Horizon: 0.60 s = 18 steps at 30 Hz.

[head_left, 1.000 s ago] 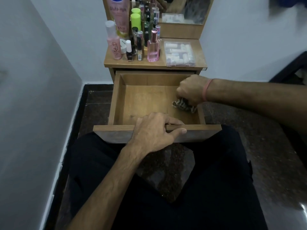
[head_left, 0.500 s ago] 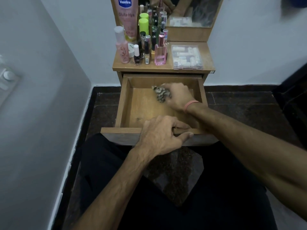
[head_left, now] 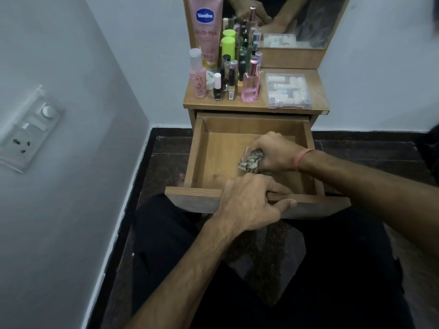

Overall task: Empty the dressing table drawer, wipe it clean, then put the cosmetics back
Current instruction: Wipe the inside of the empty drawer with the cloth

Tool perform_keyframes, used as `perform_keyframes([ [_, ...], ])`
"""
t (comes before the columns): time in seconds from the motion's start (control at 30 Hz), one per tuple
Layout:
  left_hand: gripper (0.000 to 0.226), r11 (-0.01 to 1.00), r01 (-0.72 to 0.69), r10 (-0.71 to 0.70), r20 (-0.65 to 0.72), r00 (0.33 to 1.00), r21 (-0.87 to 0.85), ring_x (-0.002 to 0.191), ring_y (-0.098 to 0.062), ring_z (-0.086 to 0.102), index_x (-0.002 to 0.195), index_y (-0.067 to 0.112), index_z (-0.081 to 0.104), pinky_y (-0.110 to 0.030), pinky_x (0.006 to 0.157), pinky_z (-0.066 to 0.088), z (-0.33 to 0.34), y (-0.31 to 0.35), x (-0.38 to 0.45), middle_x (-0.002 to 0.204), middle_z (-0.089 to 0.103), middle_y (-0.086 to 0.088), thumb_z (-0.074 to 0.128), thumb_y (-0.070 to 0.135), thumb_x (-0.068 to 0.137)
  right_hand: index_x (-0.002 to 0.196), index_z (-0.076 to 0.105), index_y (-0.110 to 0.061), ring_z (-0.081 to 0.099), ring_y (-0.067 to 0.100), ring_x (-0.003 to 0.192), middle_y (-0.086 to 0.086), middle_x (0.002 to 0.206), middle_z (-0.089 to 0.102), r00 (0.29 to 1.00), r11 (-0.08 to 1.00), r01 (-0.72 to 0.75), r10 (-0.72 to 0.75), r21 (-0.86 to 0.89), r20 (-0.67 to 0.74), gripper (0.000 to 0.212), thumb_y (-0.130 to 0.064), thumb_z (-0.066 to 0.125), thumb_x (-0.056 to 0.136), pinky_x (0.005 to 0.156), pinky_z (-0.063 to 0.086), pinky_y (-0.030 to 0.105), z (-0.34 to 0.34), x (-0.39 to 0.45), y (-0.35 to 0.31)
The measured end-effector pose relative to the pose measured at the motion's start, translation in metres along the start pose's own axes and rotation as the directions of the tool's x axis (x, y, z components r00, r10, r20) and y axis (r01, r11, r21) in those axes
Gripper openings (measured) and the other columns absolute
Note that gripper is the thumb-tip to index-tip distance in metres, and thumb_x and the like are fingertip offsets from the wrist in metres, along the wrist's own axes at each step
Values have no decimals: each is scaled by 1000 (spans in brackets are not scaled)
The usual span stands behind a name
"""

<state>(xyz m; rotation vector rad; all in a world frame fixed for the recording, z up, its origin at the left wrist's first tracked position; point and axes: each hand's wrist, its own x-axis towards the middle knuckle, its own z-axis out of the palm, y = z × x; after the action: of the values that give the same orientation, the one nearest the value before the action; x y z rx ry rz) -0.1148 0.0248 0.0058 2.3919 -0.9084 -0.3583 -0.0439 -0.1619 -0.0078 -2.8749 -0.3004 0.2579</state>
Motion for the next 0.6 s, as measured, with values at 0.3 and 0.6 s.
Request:
perform_keyframes([
  [0.3, 33, 999, 6, -7, -2, 1000, -48, 91, -5, 71, 104, 43, 82, -35, 77, 44, -1, -1, -2, 96, 78, 23, 69, 71, 92, 112, 74, -15, 69, 27, 97, 5, 119, 66, 883, 905, 201, -333, -375, -332, 29, -5, 80, 86, 69, 60, 41, 14, 94, -52],
  [0.6, 36, 997, -80, 80, -37, 996, -17, 93, -3, 68, 114, 48, 80, -32, 70, 42, 1, -3, 1, 101, 72, 22, 63, 72, 93, 112, 67, -4, 61, 26, 92, 12, 116, 60, 789, 883, 180, -393, -434, -471, 20, -1, 70, 92, 51, 55, 35, 20, 106, -37],
])
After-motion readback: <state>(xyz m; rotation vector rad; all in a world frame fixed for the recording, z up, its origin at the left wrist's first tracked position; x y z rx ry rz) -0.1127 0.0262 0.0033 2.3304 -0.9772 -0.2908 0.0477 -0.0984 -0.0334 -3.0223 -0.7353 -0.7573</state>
